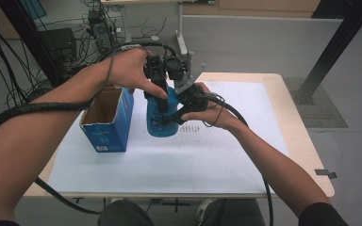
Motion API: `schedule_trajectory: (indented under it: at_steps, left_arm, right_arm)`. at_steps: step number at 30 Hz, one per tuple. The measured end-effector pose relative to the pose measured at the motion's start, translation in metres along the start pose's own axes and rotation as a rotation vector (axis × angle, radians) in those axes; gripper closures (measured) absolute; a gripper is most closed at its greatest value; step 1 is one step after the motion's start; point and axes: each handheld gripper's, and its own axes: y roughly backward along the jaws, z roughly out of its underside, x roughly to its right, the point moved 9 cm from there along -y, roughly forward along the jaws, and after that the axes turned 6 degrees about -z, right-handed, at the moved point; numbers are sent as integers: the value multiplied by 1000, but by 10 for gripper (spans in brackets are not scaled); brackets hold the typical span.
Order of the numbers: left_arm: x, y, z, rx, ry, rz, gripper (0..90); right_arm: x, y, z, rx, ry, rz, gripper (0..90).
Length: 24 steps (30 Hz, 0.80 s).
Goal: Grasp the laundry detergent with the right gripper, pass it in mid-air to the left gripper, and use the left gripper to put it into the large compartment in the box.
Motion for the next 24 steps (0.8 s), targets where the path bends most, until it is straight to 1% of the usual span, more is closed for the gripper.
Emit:
schedule_trajectory:
  at_steps: [24]
  left_arm:
    - [0,0,3,7,12,1,371]
  right_arm:
    - [0,-2,-1,6,4,-2,419]
